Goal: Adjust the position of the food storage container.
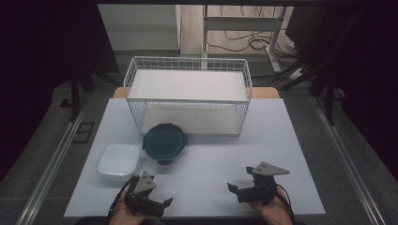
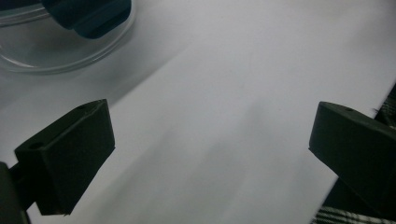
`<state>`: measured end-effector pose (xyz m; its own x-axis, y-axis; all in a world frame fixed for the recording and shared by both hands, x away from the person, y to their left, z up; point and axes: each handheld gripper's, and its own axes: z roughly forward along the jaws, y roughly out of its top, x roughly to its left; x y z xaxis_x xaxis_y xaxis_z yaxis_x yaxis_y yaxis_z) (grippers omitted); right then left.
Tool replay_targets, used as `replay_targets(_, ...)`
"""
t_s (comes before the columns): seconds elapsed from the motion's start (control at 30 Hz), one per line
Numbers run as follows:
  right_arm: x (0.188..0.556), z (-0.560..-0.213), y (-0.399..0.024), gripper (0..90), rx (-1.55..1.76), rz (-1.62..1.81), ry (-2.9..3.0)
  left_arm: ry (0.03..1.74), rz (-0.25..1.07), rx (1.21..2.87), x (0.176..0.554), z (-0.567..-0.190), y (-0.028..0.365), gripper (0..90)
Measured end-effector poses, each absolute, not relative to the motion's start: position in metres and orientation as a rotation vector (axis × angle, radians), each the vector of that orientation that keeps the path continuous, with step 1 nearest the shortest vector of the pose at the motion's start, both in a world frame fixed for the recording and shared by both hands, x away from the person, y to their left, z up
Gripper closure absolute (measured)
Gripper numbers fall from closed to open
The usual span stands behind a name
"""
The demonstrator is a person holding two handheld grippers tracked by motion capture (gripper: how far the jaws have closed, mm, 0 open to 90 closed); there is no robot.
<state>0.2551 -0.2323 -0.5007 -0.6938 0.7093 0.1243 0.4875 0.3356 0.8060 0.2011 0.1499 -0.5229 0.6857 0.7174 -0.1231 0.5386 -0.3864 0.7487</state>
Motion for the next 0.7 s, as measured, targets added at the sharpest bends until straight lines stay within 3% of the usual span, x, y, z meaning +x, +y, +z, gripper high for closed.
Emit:
replay_targets(0.23, 0.254, -0.498, -0.231, 0.5, 1.031, 1.249, 2.352, 0.971, 0.295, 2.115, 0.201, -0.525, 0.15, 3.4)
replay_targets(0.3, 0.255, -0.498, -0.232, 1.8, 1.04, 1.238, 2.364, 0.969, 0.3, 2.124, 0.2, -0.524, 0.149, 11.8)
replay_targets(0.37, 0.255, -0.498, -0.232, 3.2, 1.046, 1.235, 2.363, 0.962, 0.297, 2.121, 0.2, -0.523, 0.149, 13.0)
replay_targets(0.53, 0.254, -0.496, -0.232, 9.4, 1.018, 1.204, 2.35, 0.98, 0.309, 2.095, 0.2, -0.52, 0.156, 26.1)
replay_targets(0.57, 0.254, -0.496, -0.231, 10.6, 1.013, 1.191, 2.346, 0.998, 0.326, 2.075, 0.201, -0.519, 0.161, 34.7)
replay_targets(0.67, 0.254, -0.496, -0.232, 11.7, 1.009, 1.177, 2.341, 1.01, 0.377, 2.048, 0.201, -0.514, 0.167, 47.7)
replay_targets(0.7, 0.254, -0.496, -0.232, 11.7, 1.009, 1.177, 2.341, 1.022, 0.42, 2.032, 0.201, -0.511, 0.17, 47.7)
